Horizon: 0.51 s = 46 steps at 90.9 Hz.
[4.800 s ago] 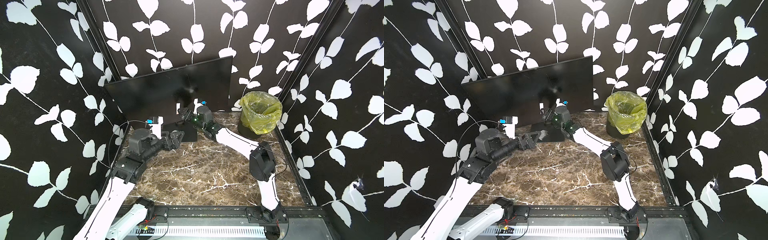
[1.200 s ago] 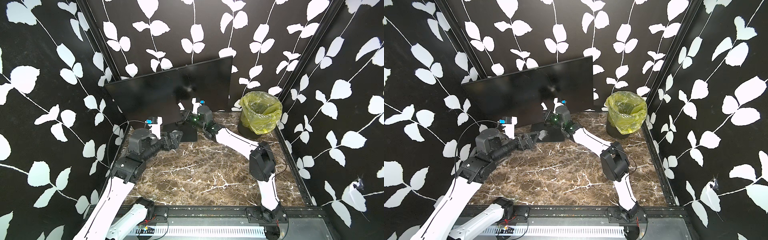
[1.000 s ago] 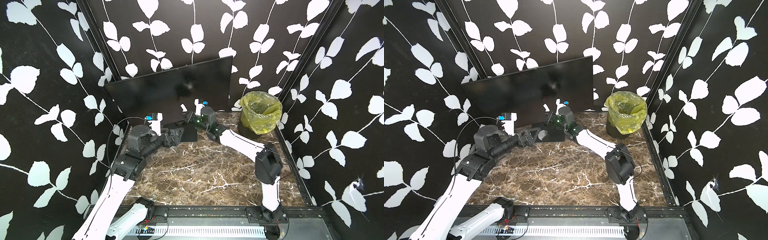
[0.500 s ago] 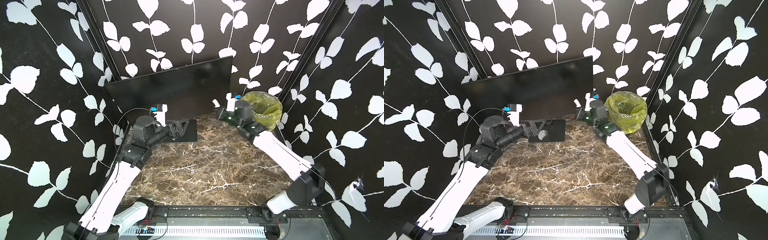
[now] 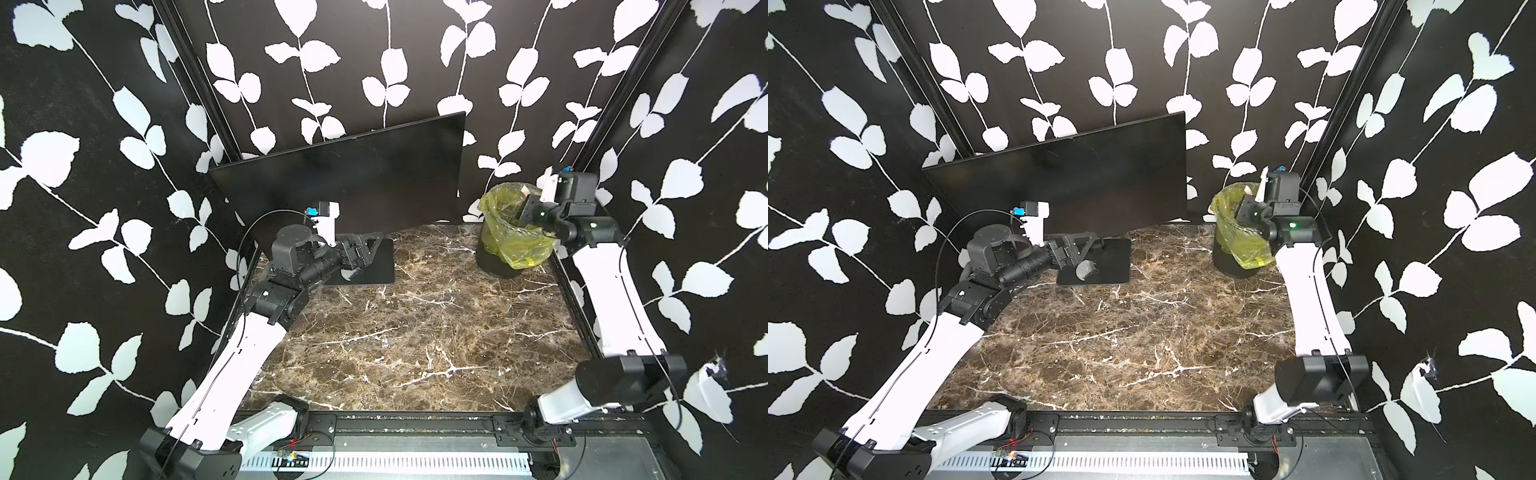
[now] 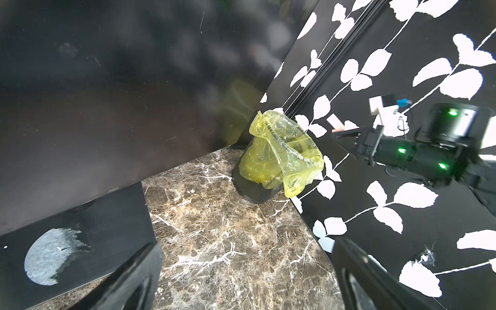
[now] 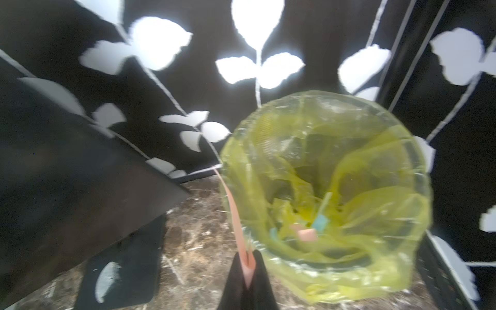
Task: Remove the sticky note from the monitor
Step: Place the sticky note in the trash bin.
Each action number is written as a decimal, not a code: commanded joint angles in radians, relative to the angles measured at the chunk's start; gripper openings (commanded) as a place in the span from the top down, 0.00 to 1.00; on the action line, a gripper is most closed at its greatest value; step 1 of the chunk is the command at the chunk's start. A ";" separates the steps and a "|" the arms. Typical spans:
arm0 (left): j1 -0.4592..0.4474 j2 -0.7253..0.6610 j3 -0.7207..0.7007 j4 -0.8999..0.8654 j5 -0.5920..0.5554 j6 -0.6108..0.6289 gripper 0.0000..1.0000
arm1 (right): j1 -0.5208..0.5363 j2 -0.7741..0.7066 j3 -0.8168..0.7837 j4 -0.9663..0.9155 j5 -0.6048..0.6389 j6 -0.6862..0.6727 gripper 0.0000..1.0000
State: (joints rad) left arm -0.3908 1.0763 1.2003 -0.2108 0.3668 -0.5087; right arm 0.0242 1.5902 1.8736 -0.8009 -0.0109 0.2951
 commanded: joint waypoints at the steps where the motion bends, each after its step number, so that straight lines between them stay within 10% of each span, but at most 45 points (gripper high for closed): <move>1: 0.003 -0.016 0.007 0.024 0.012 0.009 0.01 | -0.031 0.087 0.076 -0.112 0.004 -0.071 0.98; 25: 0.005 -0.051 -0.036 -0.007 -0.030 0.039 0.01 | -0.075 0.312 0.364 -0.288 0.025 -0.140 0.86; 46: 0.008 -0.063 -0.064 -0.001 -0.042 0.034 0.01 | -0.077 0.399 0.519 -0.336 0.038 -0.165 0.52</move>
State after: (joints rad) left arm -0.3897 1.0340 1.1561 -0.2180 0.3382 -0.4900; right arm -0.0490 1.9884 2.3402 -1.1057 0.0177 0.1535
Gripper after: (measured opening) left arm 0.987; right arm 0.456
